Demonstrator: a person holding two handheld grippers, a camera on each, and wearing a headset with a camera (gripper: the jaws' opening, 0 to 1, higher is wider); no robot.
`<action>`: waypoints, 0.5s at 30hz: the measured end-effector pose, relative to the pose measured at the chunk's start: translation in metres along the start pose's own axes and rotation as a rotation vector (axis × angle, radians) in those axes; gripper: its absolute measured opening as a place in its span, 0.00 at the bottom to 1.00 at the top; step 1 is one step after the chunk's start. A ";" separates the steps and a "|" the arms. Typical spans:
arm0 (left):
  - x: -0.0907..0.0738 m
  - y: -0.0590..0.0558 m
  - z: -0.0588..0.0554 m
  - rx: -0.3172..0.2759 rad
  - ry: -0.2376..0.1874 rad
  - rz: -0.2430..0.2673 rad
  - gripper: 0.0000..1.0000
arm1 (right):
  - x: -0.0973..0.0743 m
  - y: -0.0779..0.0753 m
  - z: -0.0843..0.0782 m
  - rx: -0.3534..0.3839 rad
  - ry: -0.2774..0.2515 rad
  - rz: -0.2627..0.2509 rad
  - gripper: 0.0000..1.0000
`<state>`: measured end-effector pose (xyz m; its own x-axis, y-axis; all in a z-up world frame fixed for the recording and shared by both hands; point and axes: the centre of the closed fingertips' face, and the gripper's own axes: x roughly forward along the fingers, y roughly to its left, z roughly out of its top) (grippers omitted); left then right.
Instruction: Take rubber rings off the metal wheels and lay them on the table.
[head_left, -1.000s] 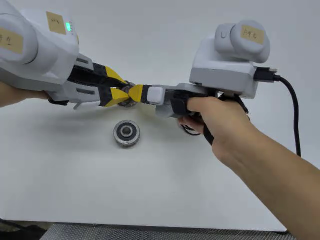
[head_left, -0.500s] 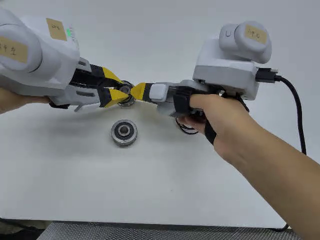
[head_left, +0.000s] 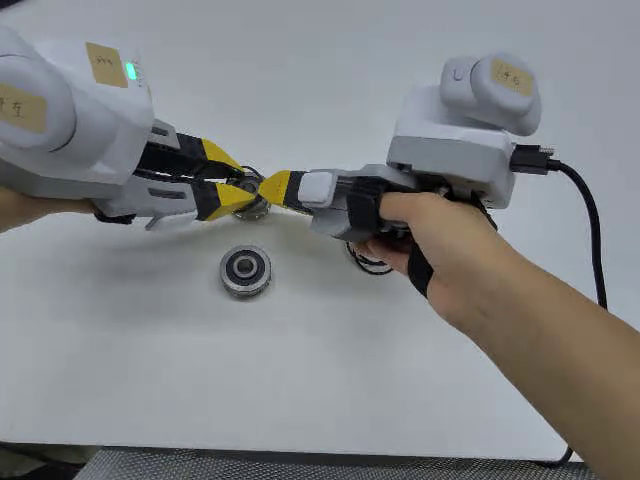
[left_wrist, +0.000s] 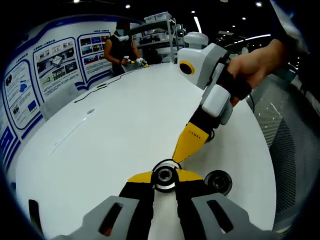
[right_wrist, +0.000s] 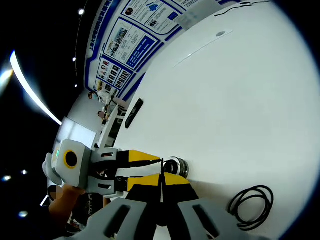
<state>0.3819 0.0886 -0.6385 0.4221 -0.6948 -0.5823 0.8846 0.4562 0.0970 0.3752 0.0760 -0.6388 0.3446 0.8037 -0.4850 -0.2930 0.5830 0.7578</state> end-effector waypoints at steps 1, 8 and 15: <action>-0.002 0.001 0.002 -0.005 -0.007 0.008 0.18 | -0.001 0.000 0.001 -0.002 -0.002 -0.001 0.02; -0.018 0.011 0.006 -0.030 -0.026 0.063 0.21 | -0.006 0.003 0.008 0.019 -0.020 0.012 0.02; -0.029 0.016 0.006 -0.079 -0.044 0.102 0.24 | -0.016 -0.002 0.015 0.034 -0.045 0.006 0.02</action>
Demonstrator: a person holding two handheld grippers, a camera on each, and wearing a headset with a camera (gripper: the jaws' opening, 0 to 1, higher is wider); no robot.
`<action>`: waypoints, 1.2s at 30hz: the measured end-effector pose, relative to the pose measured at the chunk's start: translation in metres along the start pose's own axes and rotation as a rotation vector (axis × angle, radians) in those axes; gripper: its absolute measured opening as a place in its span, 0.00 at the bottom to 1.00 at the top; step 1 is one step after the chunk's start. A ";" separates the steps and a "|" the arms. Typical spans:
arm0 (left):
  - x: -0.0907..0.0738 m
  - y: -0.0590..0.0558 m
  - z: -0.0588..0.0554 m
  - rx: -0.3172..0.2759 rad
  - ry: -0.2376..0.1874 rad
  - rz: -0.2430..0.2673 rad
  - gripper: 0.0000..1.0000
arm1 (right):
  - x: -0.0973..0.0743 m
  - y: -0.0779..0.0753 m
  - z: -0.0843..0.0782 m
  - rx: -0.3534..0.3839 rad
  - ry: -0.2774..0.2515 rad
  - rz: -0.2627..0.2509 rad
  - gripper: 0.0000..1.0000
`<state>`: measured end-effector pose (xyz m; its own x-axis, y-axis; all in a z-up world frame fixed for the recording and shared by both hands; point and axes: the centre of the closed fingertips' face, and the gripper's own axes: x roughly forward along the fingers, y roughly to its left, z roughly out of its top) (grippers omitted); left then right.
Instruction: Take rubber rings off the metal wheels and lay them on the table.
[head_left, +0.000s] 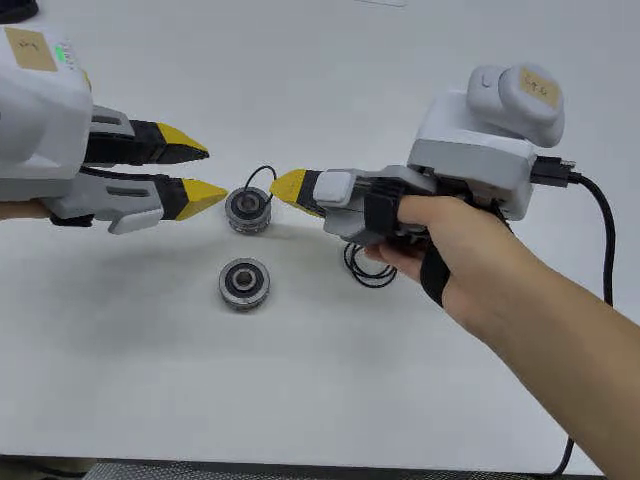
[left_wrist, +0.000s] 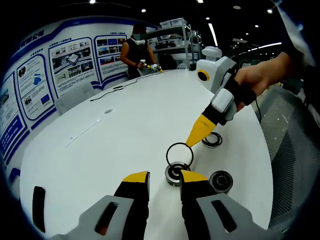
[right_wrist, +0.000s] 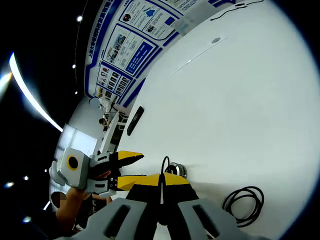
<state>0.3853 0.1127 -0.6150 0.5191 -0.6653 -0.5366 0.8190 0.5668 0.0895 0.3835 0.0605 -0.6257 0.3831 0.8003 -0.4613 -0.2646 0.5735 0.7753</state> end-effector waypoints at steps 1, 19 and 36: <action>-0.001 0.000 0.002 -0.011 -0.010 0.003 0.25 | -0.002 -0.002 0.001 0.003 -0.004 -0.005 0.02; -0.012 -0.007 0.006 -0.065 -0.056 0.024 0.31 | -0.051 -0.049 -0.012 0.096 -0.047 -0.094 0.02; -0.016 -0.023 0.002 -0.062 -0.039 0.016 0.32 | -0.083 -0.079 -0.027 0.178 -0.070 -0.177 0.04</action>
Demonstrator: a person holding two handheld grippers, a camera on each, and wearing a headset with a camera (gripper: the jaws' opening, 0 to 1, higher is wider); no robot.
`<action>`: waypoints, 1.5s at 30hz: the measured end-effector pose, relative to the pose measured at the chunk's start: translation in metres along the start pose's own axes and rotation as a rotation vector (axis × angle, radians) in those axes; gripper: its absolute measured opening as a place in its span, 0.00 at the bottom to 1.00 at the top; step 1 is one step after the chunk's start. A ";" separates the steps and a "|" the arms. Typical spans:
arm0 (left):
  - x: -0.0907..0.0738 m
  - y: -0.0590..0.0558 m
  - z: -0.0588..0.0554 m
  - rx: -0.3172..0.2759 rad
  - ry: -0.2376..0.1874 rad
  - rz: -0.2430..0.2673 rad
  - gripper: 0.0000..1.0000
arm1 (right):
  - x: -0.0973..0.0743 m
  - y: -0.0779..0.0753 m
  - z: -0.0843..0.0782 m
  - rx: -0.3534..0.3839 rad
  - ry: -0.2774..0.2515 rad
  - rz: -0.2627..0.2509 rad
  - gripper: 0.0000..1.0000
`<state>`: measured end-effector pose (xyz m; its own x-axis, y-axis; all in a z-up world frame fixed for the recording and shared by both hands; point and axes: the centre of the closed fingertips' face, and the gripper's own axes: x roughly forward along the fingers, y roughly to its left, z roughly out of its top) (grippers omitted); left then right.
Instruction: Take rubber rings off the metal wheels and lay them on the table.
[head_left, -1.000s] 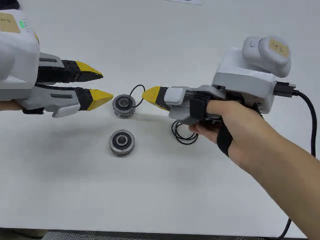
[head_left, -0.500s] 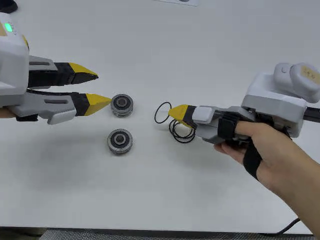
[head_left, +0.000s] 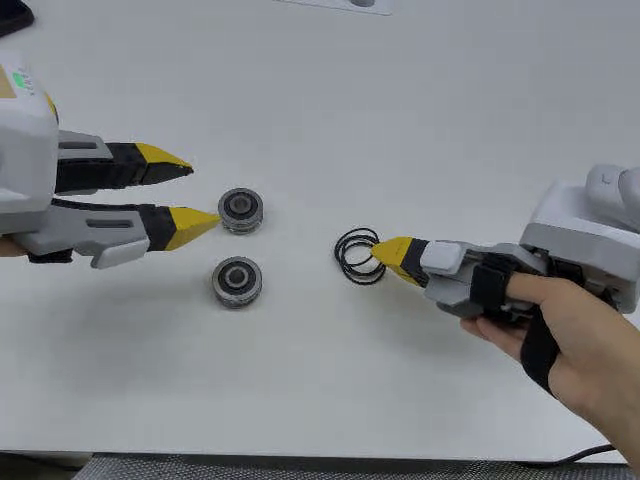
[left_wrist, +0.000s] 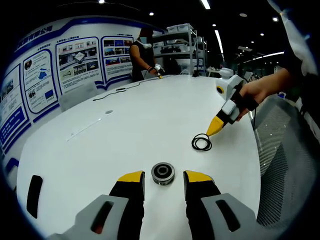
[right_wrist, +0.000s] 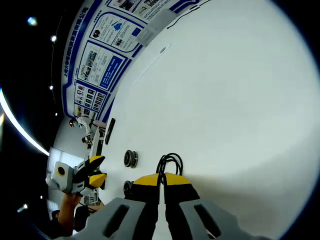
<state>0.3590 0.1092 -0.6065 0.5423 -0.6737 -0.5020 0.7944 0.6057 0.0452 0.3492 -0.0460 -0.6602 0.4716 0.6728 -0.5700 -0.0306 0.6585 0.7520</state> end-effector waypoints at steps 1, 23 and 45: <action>-0.001 0.001 0.001 -0.005 -0.008 0.004 0.32 | 0.000 -0.002 -0.001 0.002 0.002 -0.008 0.04; -0.010 -0.007 -0.004 -0.018 0.001 0.028 0.32 | -0.016 -0.008 0.020 -0.148 -0.086 -0.024 0.15; -0.039 -0.022 -0.014 -0.159 -0.150 0.074 0.61 | -0.052 0.031 0.030 -1.044 -0.141 0.105 0.45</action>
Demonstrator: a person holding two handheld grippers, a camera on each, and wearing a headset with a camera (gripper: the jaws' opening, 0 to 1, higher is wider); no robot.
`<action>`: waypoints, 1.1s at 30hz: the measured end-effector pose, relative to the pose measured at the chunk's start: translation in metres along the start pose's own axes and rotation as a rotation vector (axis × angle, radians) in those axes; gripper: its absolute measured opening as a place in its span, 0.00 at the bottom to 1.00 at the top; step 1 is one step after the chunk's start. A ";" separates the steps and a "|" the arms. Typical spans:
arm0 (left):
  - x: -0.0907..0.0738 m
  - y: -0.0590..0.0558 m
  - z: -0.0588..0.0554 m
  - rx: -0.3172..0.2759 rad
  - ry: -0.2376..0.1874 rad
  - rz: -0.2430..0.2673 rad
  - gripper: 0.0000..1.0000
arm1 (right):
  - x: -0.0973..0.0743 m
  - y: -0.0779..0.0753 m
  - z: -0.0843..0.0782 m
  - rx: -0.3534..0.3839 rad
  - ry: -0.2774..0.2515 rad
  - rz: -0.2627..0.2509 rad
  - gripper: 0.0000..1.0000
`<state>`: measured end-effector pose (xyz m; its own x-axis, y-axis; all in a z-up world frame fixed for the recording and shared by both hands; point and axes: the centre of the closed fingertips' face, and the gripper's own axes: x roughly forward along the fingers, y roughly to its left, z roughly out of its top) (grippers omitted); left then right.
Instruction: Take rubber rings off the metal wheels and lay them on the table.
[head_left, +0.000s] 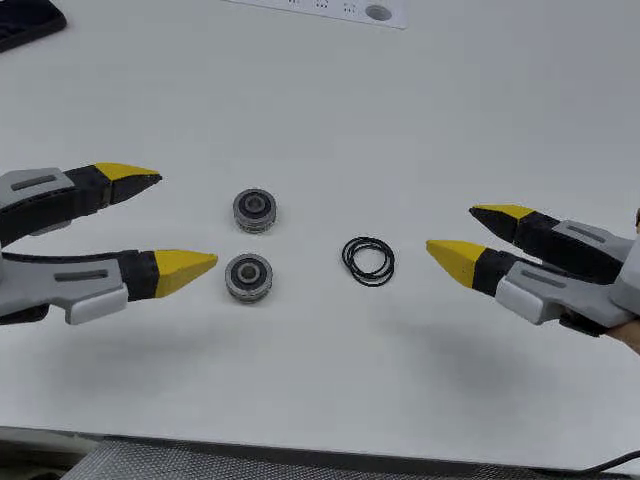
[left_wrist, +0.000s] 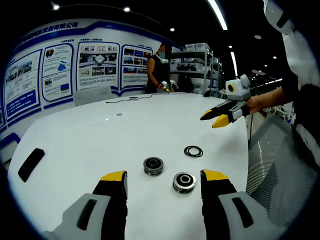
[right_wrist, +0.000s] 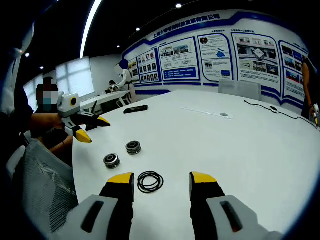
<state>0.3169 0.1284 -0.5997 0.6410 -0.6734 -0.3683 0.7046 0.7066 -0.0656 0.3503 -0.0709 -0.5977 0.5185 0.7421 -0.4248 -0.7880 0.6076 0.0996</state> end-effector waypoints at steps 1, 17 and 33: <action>-0.001 -0.003 -0.002 -0.002 0.001 -0.004 0.62 | 0.000 0.002 -0.003 -0.036 0.028 0.012 0.47; -0.011 -0.020 -0.019 -0.009 -0.001 -0.014 0.87 | 0.012 0.025 -0.020 -0.145 0.135 0.143 0.61; -0.008 -0.027 -0.028 -0.018 0.036 -0.035 0.92 | 0.012 0.020 -0.024 -0.177 0.177 0.123 0.72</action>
<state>0.2843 0.1206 -0.6211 0.6044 -0.6895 -0.3990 0.7206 0.6868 -0.0953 0.3333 -0.0564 -0.6225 0.3619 0.7367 -0.5712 -0.8952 0.4456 0.0075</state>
